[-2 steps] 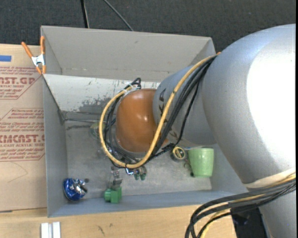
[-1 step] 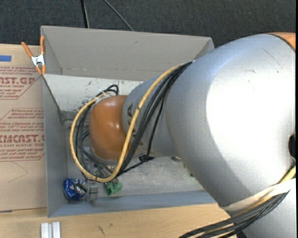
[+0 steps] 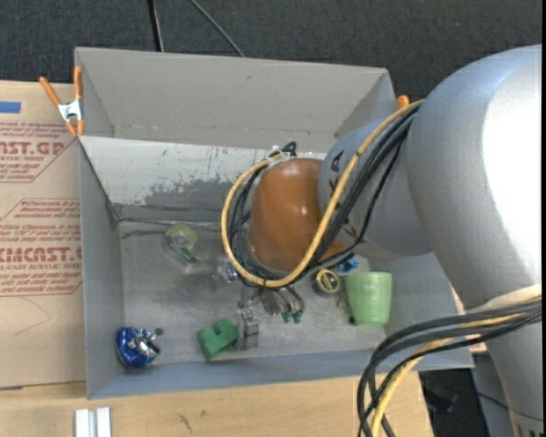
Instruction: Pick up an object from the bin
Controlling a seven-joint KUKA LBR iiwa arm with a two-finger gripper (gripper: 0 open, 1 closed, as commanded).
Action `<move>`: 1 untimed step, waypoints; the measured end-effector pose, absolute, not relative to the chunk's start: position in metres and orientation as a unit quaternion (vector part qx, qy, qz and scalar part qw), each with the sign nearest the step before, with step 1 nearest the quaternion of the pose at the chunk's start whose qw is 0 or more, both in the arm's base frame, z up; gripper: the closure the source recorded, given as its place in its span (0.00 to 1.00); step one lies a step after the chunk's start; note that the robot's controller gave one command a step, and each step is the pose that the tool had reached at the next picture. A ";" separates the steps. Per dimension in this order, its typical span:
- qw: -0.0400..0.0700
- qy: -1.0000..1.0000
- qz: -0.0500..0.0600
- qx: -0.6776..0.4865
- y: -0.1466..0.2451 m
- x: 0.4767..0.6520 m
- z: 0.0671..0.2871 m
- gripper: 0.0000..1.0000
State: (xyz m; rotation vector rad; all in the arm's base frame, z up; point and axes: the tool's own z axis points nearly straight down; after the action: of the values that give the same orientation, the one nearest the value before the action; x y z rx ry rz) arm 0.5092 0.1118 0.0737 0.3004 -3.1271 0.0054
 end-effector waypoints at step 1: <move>-0.006 -0.990 -0.001 0.141 0.121 0.484 0.071 0.00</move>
Offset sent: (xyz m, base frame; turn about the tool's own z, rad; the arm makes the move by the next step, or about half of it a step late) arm -0.0278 0.0081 -0.0037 -0.0916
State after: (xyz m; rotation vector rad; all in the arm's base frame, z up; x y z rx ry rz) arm 0.4843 0.1206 0.0713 0.4431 -3.1221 -0.0022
